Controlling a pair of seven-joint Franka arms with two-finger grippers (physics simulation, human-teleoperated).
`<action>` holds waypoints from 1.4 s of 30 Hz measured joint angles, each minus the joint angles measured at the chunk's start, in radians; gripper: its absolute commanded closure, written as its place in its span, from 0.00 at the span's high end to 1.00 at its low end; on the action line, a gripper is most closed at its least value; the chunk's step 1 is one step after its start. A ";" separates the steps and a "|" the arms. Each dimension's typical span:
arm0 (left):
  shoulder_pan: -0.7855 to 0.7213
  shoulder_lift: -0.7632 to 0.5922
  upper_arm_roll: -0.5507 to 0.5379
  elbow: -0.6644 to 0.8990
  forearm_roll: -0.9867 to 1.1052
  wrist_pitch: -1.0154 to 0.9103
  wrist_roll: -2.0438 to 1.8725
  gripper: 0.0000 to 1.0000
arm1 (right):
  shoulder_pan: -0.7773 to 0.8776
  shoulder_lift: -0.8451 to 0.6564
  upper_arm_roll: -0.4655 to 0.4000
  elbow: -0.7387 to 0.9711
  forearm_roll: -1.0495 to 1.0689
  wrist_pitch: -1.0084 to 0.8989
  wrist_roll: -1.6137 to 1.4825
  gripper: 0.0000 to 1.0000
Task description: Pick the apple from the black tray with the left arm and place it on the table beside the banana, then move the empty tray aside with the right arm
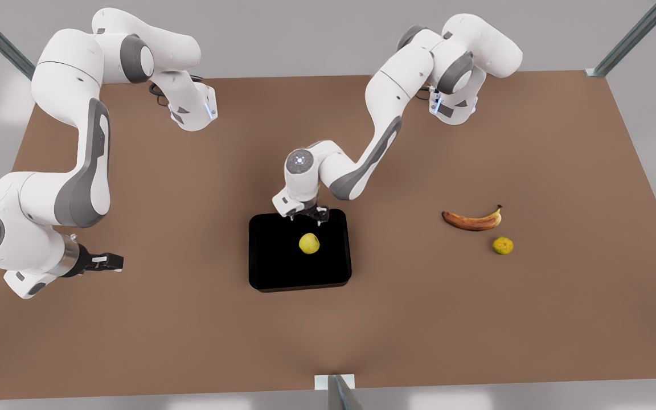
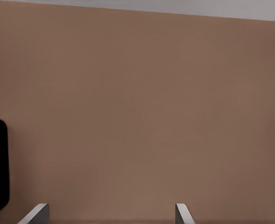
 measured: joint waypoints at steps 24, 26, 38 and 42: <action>0.016 0.117 0.032 0.045 0.054 0.173 -0.296 1.00 | 0.001 0.002 0.000 0.000 0.000 0.014 -0.006 1.00; 0.017 0.127 0.032 0.045 0.054 0.179 -0.307 1.00 | 0.001 0.002 0.000 0.000 0.000 0.014 -0.006 1.00; 0.017 0.161 0.046 0.045 0.055 0.211 -0.346 0.75 | 0.001 0.002 0.000 0.000 0.000 0.015 -0.007 1.00; 0.017 0.156 0.046 0.045 0.058 0.211 -0.358 0.72 | 0.001 0.002 0.000 0.000 0.000 0.016 -0.007 1.00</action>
